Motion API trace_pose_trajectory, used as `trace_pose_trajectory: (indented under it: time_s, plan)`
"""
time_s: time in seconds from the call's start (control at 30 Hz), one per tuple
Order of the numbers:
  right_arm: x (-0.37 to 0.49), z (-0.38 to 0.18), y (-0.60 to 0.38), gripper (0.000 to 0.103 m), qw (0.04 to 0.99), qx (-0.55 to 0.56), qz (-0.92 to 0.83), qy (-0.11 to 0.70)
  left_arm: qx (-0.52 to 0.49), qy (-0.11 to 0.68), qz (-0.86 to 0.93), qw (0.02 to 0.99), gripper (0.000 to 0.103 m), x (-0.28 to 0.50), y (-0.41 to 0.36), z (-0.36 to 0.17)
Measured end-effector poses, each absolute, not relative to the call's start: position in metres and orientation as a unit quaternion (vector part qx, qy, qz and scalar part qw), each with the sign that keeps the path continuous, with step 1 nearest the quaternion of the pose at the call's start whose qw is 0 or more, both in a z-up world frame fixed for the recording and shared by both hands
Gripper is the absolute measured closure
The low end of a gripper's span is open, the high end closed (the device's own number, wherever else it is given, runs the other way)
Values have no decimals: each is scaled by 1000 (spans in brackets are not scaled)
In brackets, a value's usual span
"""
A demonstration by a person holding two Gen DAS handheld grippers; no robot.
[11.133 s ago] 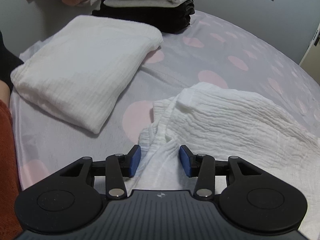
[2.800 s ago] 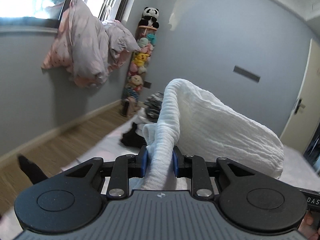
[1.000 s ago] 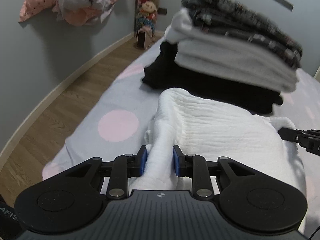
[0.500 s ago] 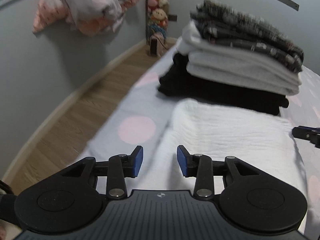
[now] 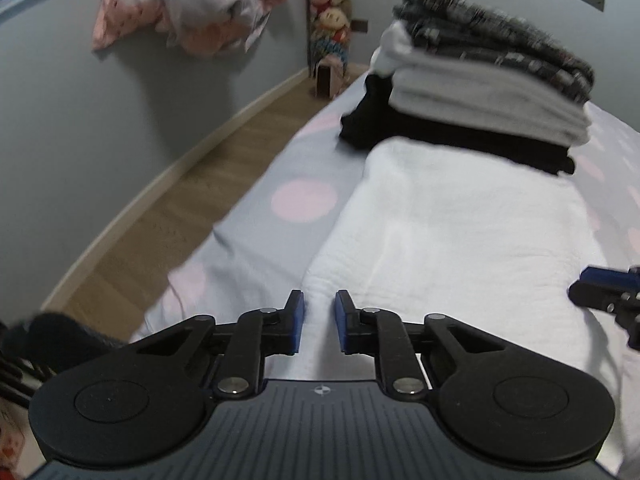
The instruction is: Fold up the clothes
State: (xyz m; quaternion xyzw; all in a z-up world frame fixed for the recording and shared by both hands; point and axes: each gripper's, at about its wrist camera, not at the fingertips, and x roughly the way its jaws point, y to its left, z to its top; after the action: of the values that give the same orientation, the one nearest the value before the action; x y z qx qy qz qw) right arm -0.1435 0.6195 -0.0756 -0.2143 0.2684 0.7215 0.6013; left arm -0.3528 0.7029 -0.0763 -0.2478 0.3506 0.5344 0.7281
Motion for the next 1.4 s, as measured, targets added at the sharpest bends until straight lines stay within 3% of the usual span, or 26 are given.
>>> trace_pose_trajectory:
  time_s: [0.2,0.63,0.73,1.07,1.27,1.4]
  plan:
    - [-134,-107,630,78,600,-220,702,313,-260,363,533,719,84,-353,705,-91]
    - [-145,-47,560,74,587,-194,726,300,-217,305,553,744,84,-330,618,-3]
    - [-146,-30,530,68,583,-181,735,295,-209,291,556,750,84,-316,586,18]
    - [-132,30,427,60,619,-146,743,209,-199,215,604,741,73,-293,466,54]
    - [-118,40,364,59,664,-142,715,168,-200,203,611,739,72,-277,403,56]
    - [-115,48,329,53,671,-142,709,163,-189,197,611,743,71,-270,368,61]
